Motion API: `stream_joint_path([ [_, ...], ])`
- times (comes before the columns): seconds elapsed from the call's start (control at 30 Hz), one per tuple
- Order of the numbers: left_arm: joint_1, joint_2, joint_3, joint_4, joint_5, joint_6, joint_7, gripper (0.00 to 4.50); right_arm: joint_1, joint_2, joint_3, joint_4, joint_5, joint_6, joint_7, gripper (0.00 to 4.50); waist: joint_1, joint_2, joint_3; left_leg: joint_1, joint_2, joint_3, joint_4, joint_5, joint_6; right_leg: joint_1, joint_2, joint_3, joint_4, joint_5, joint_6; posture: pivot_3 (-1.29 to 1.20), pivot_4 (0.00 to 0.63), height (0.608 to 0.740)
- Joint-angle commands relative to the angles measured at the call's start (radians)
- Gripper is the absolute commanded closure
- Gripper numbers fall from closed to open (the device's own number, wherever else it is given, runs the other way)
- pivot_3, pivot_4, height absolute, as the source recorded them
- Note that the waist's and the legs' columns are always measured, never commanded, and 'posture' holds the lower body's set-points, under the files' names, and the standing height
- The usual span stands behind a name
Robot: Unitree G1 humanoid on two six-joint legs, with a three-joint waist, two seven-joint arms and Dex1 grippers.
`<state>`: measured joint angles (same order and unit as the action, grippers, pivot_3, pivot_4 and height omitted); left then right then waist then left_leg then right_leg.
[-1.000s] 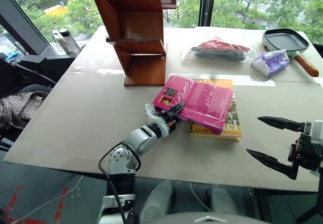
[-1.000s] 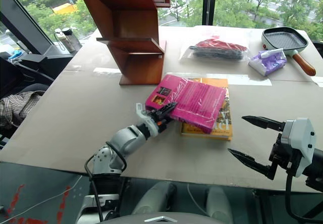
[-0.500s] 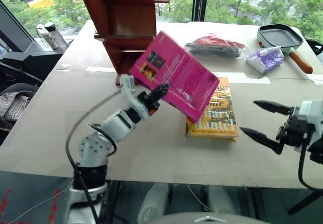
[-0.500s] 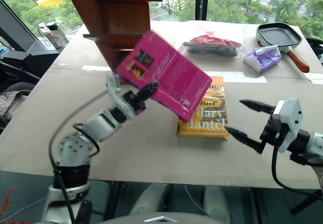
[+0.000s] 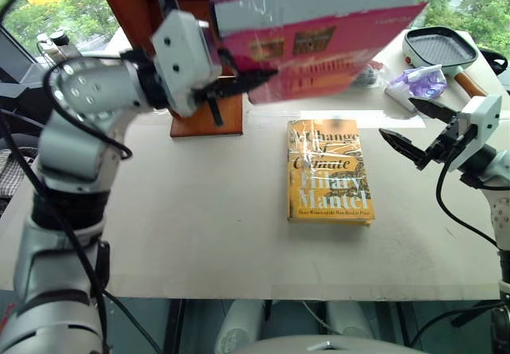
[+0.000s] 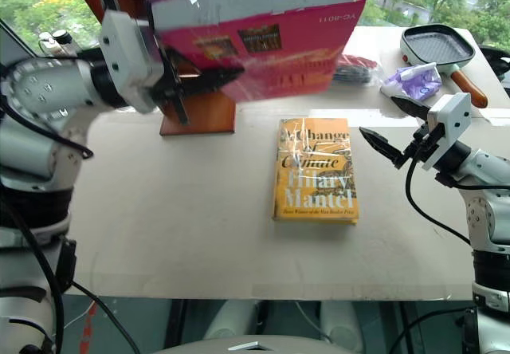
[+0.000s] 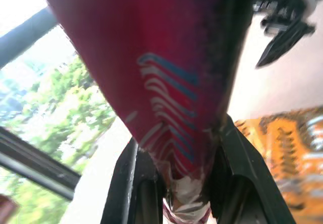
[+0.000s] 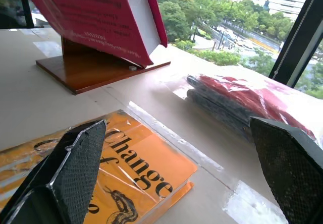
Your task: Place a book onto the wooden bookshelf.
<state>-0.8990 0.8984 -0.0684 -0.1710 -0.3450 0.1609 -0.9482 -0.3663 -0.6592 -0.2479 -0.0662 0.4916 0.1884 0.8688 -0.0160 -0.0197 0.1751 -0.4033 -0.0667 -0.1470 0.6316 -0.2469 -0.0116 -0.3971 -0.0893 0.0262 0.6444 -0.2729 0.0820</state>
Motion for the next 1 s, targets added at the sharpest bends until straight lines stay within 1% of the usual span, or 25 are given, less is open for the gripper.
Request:
stream_joint_path([
  [0.03,-0.158,0.064,-0.019,0.029,0.157,-0.029,-0.023,4.00,-0.090,-0.002,0.012,0.078,-0.021,-0.072,0.043,0.00,-0.003,0.000,0.001,0.000,0.000,0.000,0.000,0.000,0.000,0.000,0.000,0.000,0.000,0.000,0.000,0.00,0.150,0.740],
  [0.13,-0.290,0.091,-0.053,0.022,0.187,0.122,-0.069,4.00,-0.179,0.006,0.036,0.150,-0.036,-0.115,0.076,0.00,-0.011,0.001,0.002,0.001,0.000,0.000,0.000,0.000,0.000,0.000,0.001,0.000,0.003,0.000,0.001,0.00,0.150,0.740],
  [0.17,-0.325,0.129,-0.082,0.006,0.168,0.267,-0.128,4.00,-0.207,0.008,0.041,0.174,-0.045,-0.134,0.081,0.00,-0.016,0.001,0.002,0.001,0.000,0.000,0.001,0.000,0.000,0.000,0.001,0.000,0.004,0.000,0.001,0.00,0.150,0.740],
  [0.2,-0.340,0.164,-0.105,-0.002,0.185,0.337,-0.170,4.00,-0.228,0.010,0.045,0.195,-0.053,-0.151,0.085,0.00,-0.023,0.001,0.003,0.001,0.000,0.000,0.001,0.000,0.000,0.000,0.001,0.000,0.005,0.000,0.001,0.00,0.150,0.740],
  [0.27,-0.351,0.254,-0.146,0.014,0.257,0.320,-0.259,4.00,-0.271,0.011,0.047,0.236,-0.059,-0.182,0.100,0.00,-0.037,0.005,0.005,0.002,0.000,0.001,0.001,0.000,0.000,0.000,0.001,0.001,0.007,0.000,0.001,0.00,0.150,0.740],
  [0.3,-0.371,0.267,-0.154,0.028,0.284,0.297,-0.272,4.00,-0.287,0.011,0.047,0.253,-0.062,-0.197,0.107,0.00,-0.043,0.005,0.005,0.003,0.000,0.002,0.001,0.000,0.000,0.000,0.001,0.002,0.008,0.000,0.001,0.00,0.150,0.740],
  [0.4,-0.459,0.273,-0.183,0.075,0.351,0.280,-0.303,4.00,-0.327,0.007,0.054,0.312,-0.071,-0.234,0.136,0.00,-0.053,0.007,0.007,0.004,0.000,0.002,0.001,0.000,0.000,-0.001,0.002,0.001,0.013,-0.001,0.001,0.00,0.150,0.740],
  [0.5,-0.497,0.295,-0.228,0.151,0.502,0.130,-0.292,4.00,-0.382,0.009,0.060,0.378,-0.080,-0.269,0.166,0.00,-0.055,0.007,0.009,0.004,0.000,0.002,0.003,0.000,0.000,-0.004,0.002,0.002,0.018,-0.001,0.001,0.00,0.150,0.740],
  [0.6,-0.537,0.267,-0.257,0.207,0.577,0.086,-0.277,4.00,-0.424,0.015,0.071,0.414,-0.093,-0.282,0.175,0.00,-0.054,0.008,0.009,0.004,0.000,0.003,0.004,0.000,0.000,-0.004,0.002,0.003,0.020,-0.001,0.001,0.00,0.150,0.740],
  [0.7,-0.558,0.253,-0.285,0.283,0.658,0.039,-0.311,4.00,-0.448,0.024,0.080,0.423,-0.097,-0.282,0.181,0.00,-0.054,0.008,0.009,0.004,0.000,0.003,0.005,0.000,0.000,-0.004,0.002,0.003,0.020,-0.001,0.001,0.00,0.150,0.740],
  [0.8,-0.516,0.288,-0.322,0.303,0.767,0.049,-0.370,4.00,-0.455,0.032,0.083,0.391,-0.081,-0.267,0.191,0.00,-0.055,0.008,0.009,0.003,0.000,0.002,0.005,0.000,0.000,-0.004,0.002,0.003,0.019,-0.001,0.001,0.00,0.150,0.740],
  [0.83,-0.487,0.289,-0.336,0.288,0.810,0.093,-0.385,4.00,-0.451,0.032,0.081,0.357,-0.063,-0.248,0.196,0.00,-0.057,0.008,0.009,0.003,0.000,0.003,0.005,0.000,0.000,-0.004,0.002,0.003,0.019,-0.001,0.001,0.00,0.150,0.740],
  [0.93,-0.418,0.248,-0.361,0.234,0.902,0.247,-0.414,4.00,-0.429,0.023,0.060,0.256,0.007,-0.185,0.218,0.00,-0.065,0.008,0.009,0.002,0.000,0.004,0.005,0.000,0.000,-0.007,0.002,0.004,0.020,-0.001,0.001,0.00,0.150,0.740],
  [1.0,-0.382,0.223,-0.371,0.217,0.949,0.305,-0.416,4.00,-0.421,0.018,0.042,0.218,0.046,-0.150,0.221,0.00,-0.070,0.010,0.009,0.002,0.000,0.003,0.005,0.000,0.000,-0.007,0.002,0.004,0.022,-0.001,0.001,0.00,0.150,0.740],
])
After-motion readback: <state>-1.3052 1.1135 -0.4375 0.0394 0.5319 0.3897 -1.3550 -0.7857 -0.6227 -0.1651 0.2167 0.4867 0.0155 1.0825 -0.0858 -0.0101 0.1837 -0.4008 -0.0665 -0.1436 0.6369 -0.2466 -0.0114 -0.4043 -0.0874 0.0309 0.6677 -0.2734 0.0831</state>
